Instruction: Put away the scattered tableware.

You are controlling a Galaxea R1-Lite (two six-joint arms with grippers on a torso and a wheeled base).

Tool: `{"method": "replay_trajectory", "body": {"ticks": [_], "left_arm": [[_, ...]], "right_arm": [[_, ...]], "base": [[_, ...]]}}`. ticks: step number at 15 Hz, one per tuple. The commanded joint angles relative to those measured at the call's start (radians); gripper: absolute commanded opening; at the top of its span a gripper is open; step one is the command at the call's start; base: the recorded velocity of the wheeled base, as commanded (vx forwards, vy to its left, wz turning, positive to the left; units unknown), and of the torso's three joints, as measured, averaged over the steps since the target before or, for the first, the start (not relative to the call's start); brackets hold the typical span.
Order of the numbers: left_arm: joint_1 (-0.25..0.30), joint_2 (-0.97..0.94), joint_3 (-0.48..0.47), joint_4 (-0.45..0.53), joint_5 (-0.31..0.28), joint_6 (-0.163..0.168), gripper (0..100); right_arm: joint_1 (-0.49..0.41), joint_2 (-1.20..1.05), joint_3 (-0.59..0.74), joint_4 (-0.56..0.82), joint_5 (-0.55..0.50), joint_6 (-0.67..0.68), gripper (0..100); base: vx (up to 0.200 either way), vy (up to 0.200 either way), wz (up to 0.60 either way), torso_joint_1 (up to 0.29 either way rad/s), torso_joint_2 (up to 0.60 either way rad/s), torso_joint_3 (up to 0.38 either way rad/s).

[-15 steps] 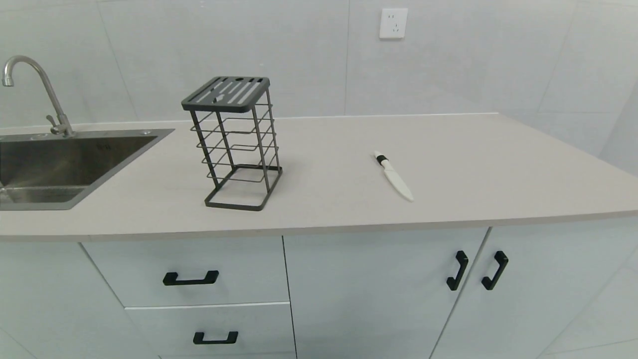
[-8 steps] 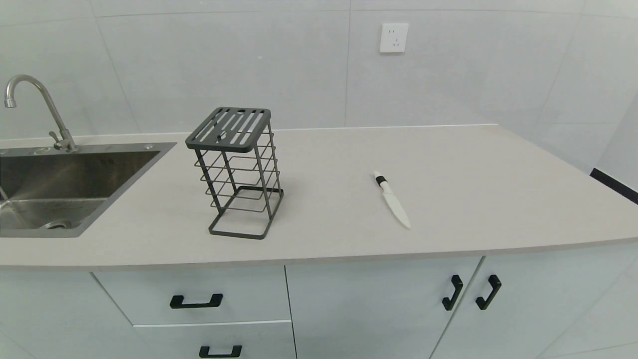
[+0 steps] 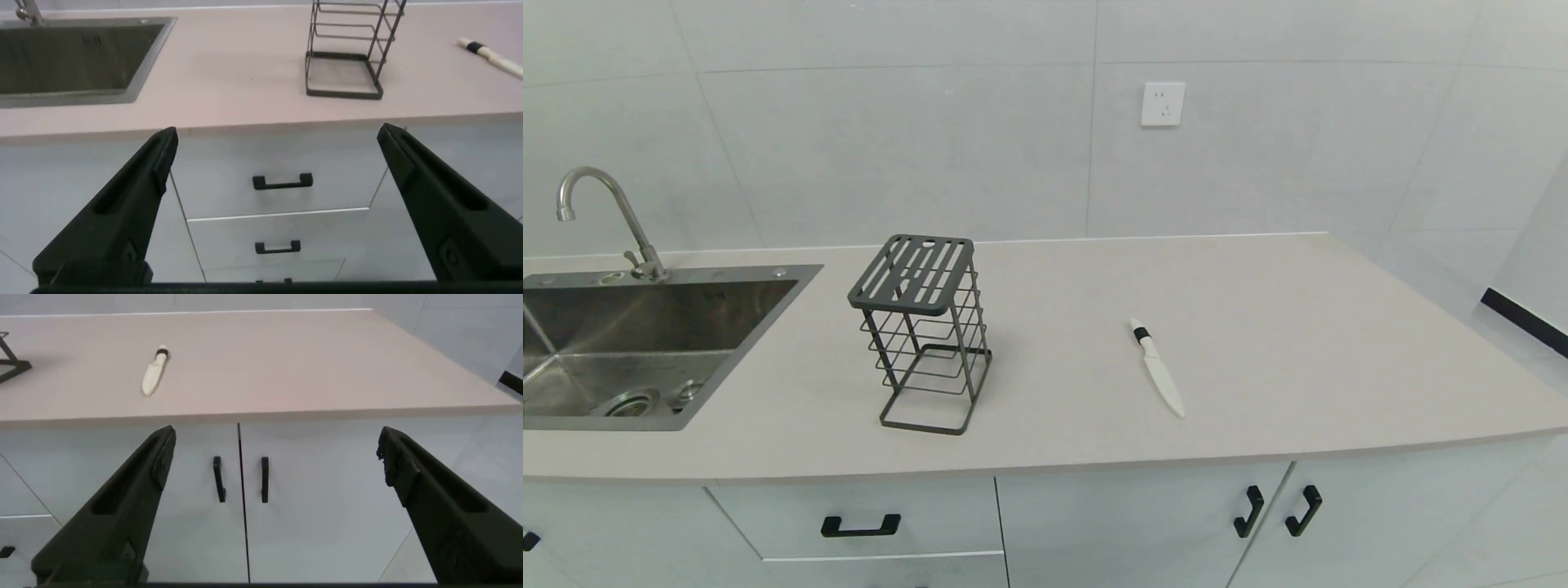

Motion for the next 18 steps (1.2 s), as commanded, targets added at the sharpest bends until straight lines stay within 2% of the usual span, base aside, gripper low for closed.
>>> {"method": "replay_trajectory", "body": {"ticks": [1, 5, 13, 18], "left_arm": [[0.0, 0.001, 0.0, 0.0, 0.0, 0.0, 100], [0.0, 0.001, 0.0, 0.0, 0.0, 0.0, 100], [0.0, 0.001, 0.0, 0.0, 0.0, 0.0, 100], [0.0, 0.001, 0.0, 0.0, 0.002, 0.0, 100]], "right_arm": [[0.0, 0.0, 0.0, -0.001, 0.001, -0.001, 100], [0.0, 0.0, 0.0, -0.001, 0.001, -0.001, 100], [-0.002, 0.0, 0.0, -0.001, 0.001, -0.001, 100], [-0.002, 0.0, 0.0, -0.001, 0.001, -0.001, 100]], "base": [[0.0, 0.0, 0.0, 0.305, -0.58, -0.276], [0.0, 0.0, 0.0, 0.264, -0.52, -0.248], [0.0, 0.0, 0.0, 0.011, -0.02, -0.01], [0.0, 0.0, 0.0, 0.24, -0.01, 0.215]]}}
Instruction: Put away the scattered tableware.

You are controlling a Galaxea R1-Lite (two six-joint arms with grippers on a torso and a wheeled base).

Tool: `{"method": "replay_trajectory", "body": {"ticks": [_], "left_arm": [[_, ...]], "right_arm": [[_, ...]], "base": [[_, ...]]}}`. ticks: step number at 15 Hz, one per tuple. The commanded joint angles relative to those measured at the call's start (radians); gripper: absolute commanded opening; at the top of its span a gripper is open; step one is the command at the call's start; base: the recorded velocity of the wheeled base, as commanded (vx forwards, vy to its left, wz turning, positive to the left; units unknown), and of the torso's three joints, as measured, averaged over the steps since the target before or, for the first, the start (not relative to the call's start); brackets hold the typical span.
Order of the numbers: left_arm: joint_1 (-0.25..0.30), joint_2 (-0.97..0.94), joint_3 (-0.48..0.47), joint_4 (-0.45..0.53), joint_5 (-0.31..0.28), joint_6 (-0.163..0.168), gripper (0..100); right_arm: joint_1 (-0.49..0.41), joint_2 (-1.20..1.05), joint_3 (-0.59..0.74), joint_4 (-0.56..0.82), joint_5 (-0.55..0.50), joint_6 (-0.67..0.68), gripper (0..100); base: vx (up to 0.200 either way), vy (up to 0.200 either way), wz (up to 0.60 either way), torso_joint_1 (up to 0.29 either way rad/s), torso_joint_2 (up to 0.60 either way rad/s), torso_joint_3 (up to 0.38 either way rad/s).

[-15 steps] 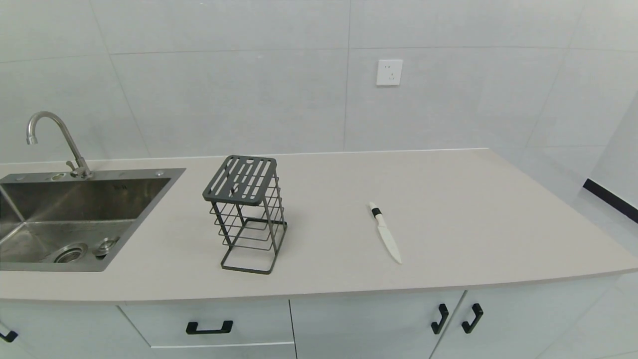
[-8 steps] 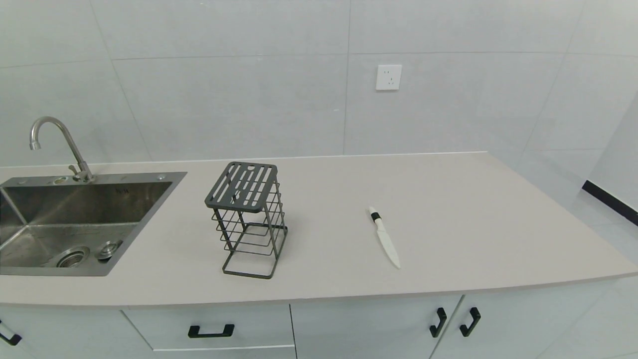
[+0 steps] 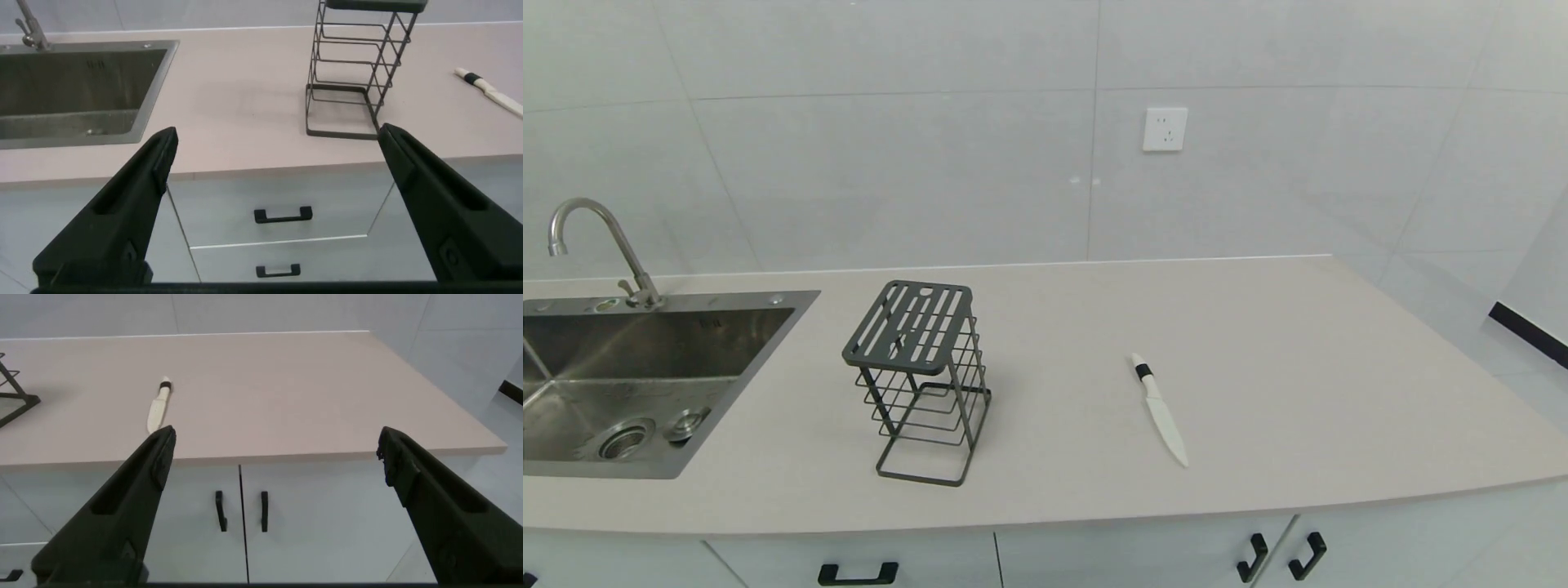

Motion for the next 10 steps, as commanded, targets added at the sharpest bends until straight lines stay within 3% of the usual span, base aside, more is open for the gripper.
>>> {"method": "replay_trajectory", "body": {"ticks": [1, 7, 10], "left_arm": [[0.0, 0.001, 0.0, 0.0, 0.0, 0.0, 100], [0.0, 0.001, 0.0, 0.0, 0.0, 0.0, 100], [0.0, 0.001, 0.0, 0.0, 0.0, 0.0, 100]], "right_arm": [[0.0, 0.0, 0.0, 0.001, 0.0, -0.001, 100], [0.0, 0.0, 0.0, 0.0, 0.0, -0.001, 100], [0.002, 0.0, 0.0, 0.0, 0.0, -0.001, 100]], "base": [[0.0, 0.0, 0.0, 0.315, -0.05, 0.271], [0.0, 0.0, 0.0, 0.32, -0.08, 0.237], [0.0, 0.0, 0.0, 0.11, -0.03, 0.074]]}}
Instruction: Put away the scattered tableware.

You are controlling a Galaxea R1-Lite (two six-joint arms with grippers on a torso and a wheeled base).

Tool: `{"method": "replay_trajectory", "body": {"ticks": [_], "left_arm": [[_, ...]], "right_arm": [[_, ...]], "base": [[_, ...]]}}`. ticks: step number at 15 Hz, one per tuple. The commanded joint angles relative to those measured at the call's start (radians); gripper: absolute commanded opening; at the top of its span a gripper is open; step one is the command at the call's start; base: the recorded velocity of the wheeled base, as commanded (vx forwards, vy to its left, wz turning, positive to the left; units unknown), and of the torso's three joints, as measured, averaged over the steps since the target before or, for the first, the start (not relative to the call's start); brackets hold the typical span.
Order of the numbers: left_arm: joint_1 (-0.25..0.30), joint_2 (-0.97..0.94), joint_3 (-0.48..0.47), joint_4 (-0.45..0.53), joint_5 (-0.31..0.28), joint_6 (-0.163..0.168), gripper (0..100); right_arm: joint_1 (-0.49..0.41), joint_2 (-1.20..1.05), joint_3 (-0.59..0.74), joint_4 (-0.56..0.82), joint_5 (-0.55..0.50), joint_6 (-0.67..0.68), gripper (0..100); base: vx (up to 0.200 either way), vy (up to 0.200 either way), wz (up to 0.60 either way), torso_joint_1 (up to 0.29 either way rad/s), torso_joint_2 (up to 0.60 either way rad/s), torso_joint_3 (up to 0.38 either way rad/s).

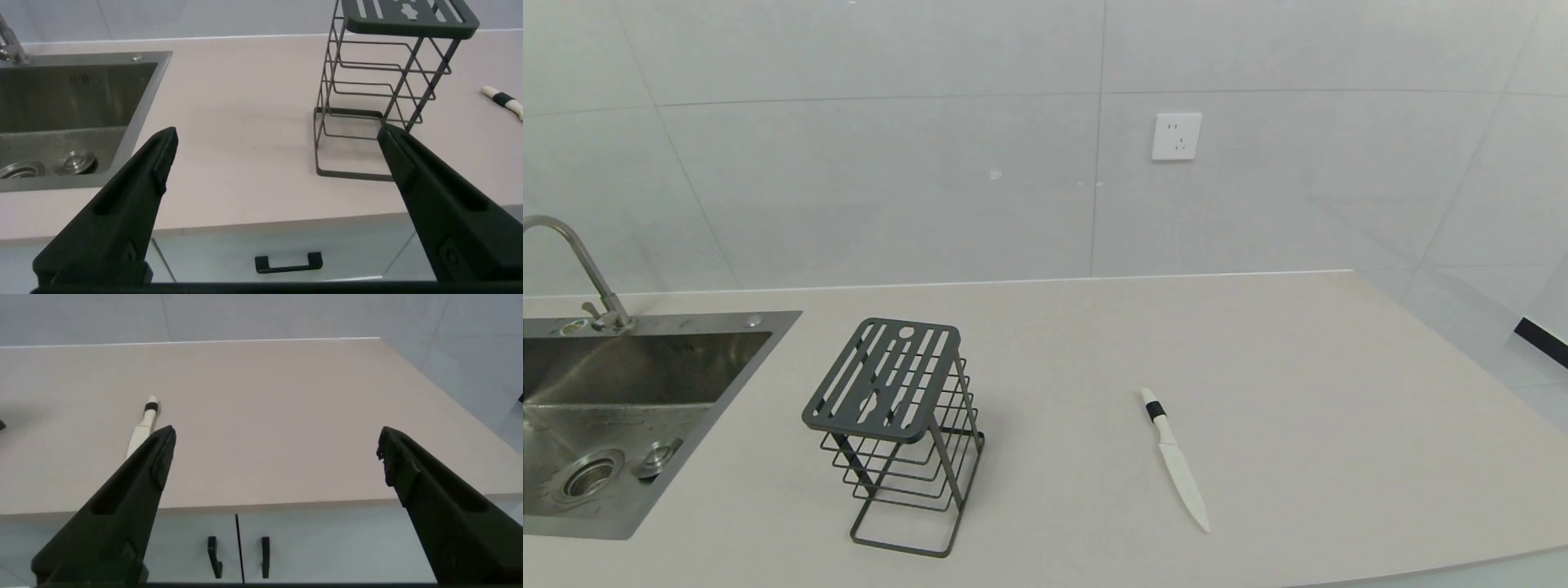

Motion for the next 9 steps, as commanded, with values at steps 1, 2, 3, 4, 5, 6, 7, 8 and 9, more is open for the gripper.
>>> {"method": "replay_trajectory", "body": {"ticks": [1, 2, 3, 4, 5, 6, 7, 8, 9], "left_arm": [[0.0, 0.001, 0.0, 0.0, 0.0, 0.0, 100], [0.0, 0.001, 0.0, 0.0, 0.0, 0.0, 100], [0.0, 0.001, 0.0, 0.0, 0.0, 0.0, 100], [0.0, 0.001, 0.0, 0.0, 0.0, 0.0, 100], [0.0, 0.001, 0.0, 0.0, 0.0, 0.0, 100], [0.0, 0.001, 0.0, 0.0, 0.0, 0.0, 100], [0.0, 0.001, 0.0, 0.0, 0.0, 0.0, 100], [0.0, 0.001, 0.0, 0.0, 0.0, 0.0, 100], [0.0, 0.001, 0.0, 0.0, 0.0, 0.0, 100]], "right_arm": [[0.001, 0.0, 0.0, 0.0, 0.0, -0.002, 100], [0.001, 0.0, 0.0, 0.0, 0.0, -0.001, 100], [-0.001, 0.0, 0.0, 0.0, -0.001, -0.001, 100], [0.001, 0.001, 0.0, 0.0, -0.001, -0.002, 100], [0.001, 0.001, 0.0, 0.0, -0.001, -0.002, 100], [0.001, 0.0, 0.0, 0.001, -0.001, -0.002, 100], [0.001, 0.0, 0.0, 0.0, -0.001, -0.002, 100], [0.001, 0.001, 0.0, 0.0, -0.001, -0.002, 100], [0.001, 0.001, 0.0, 0.0, -0.001, -0.002, 100]], "base": [[0.0, 0.0, 0.0, 0.0, 0.0, 0.0], [0.0, 0.0, 0.0, 0.0, 0.0, 0.0], [0.0, 0.0, 0.0, 0.0, 0.0, 0.0], [0.0, 0.0, 0.0, 0.0, 0.0, 0.0], [0.0, 0.0, 0.0, 0.071, -0.14, -0.085], [0.0, 0.0, 0.0, 0.134, -0.32, -0.178], [0.0, 0.0, 0.0, 0.159, -0.37, -0.217], [0.0, 0.0, 0.0, 0.066, -0.2, -0.1], [0.0, 0.0, 0.0, 0.032, -0.05, -0.032]]}}
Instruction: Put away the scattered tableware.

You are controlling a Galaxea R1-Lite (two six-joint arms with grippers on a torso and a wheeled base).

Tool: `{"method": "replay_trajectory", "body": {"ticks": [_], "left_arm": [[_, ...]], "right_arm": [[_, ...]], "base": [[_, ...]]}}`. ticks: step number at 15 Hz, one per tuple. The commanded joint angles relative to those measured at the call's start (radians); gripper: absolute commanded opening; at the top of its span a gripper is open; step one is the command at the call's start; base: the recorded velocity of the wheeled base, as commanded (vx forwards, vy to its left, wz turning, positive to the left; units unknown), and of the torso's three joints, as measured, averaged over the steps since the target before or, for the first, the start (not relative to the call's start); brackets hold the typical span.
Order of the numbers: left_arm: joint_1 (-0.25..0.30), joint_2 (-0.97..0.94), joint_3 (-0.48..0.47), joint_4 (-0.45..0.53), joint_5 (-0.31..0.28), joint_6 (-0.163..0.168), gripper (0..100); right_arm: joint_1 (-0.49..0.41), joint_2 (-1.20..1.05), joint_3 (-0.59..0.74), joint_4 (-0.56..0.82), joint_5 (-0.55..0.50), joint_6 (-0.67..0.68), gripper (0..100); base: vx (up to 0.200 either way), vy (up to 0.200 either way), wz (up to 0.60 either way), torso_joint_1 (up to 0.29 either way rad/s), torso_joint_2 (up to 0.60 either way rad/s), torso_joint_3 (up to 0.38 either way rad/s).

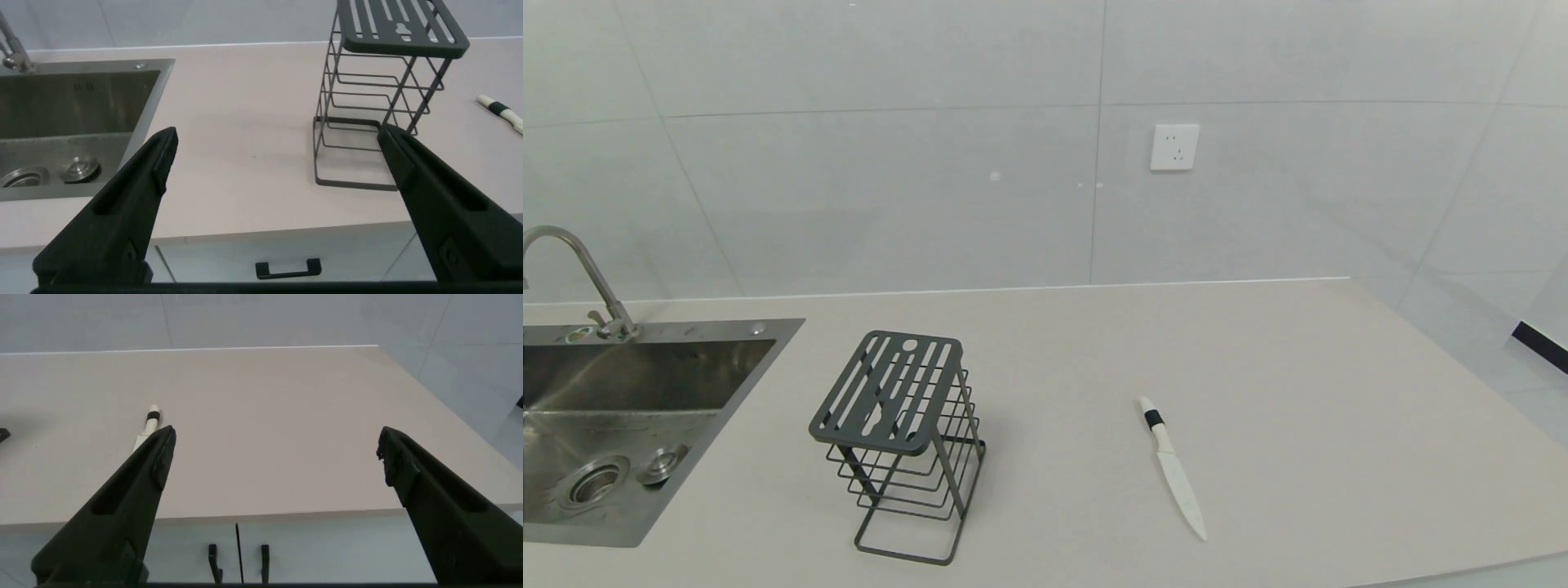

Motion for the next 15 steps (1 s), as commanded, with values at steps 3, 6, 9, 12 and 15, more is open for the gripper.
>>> {"method": "replay_trajectory", "body": {"ticks": [3, 6, 9, 12, 15], "left_arm": [[0.0, 0.001, 0.0, 0.0, 0.0, 0.0, 100], [0.0, 0.001, 0.0, 0.0, 0.0, 0.0, 100], [0.0, 0.001, 0.0, 0.0, 0.0, 0.0, 100], [0.0, 0.001, 0.0, 0.0, 0.0, 0.001, 100], [0.0, 0.001, 0.0, 0.0, 0.0, 0.003, 100]], "right_arm": [[0.0, 0.0, 0.0, 0.002, 0.0, 0.001, 100], [0.0, 0.0, 0.0, 0.0, 0.0, -0.001, 100], [0.0, 0.001, 0.0, 0.0, 0.0, -0.001, 100], [0.0, 0.0, 0.0, 0.0, 0.0, -0.001, 100], [0.0, 0.0, -0.002, 0.0, 0.0, -0.001, 100]], "base": [[0.0, 0.0, 0.0, 0.0, 0.0, 0.0], [0.0, 0.0, 0.0, 0.0, 0.0, 0.0], [0.0, 0.0, 0.0, 0.0, 0.0, 0.0], [0.0, 0.0, 0.0, 0.129, -0.05, 0.071], [0.0, 0.0, 0.0, 0.02, -0.01, 0.007]]}}
